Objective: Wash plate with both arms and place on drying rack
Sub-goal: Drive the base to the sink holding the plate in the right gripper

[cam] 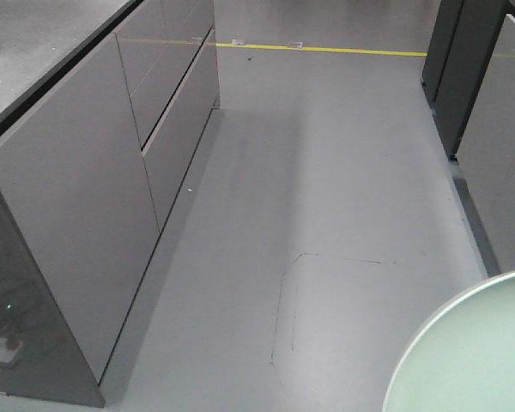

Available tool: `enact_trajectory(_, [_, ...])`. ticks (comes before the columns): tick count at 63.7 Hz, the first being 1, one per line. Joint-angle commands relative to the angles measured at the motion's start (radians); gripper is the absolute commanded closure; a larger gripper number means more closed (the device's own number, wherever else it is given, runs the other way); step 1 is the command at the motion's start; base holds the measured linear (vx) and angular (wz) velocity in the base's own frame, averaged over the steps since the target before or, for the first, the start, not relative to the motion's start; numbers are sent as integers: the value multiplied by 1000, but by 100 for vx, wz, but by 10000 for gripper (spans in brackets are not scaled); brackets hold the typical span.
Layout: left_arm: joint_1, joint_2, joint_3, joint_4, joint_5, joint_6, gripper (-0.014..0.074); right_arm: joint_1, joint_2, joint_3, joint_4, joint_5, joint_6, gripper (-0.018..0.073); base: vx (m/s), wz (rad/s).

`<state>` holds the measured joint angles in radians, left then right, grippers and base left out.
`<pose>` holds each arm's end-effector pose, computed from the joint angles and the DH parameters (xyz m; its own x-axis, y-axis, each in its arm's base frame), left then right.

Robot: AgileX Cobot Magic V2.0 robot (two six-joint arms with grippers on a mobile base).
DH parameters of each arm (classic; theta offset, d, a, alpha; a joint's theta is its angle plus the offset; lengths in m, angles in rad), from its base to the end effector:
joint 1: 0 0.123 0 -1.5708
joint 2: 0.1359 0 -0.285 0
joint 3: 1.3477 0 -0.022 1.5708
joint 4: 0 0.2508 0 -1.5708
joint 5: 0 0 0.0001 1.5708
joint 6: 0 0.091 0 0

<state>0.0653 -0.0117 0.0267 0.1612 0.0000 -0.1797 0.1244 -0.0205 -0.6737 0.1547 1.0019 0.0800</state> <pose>0.0564 0.0037 0.2048 0.0732 -0.0138 -0.9972 -0.0639 0.9978 -0.0185 -0.0336 0.0077 0.3287 -0.2495 0.1318 -0.9594 -0.2110 0.9595 0.1866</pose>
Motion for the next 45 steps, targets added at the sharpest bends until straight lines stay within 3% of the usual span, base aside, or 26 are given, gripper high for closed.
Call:
enact_trajectory(1, [-7,-15,16,-10,-68,-3,602,-3,4,-22,4,-84,-1,561,31,8])
enact_trajectory(45, [-7,-15,16,-10,-68,-3,602,-3,4,-22,4,-84,-1,561,33,1])
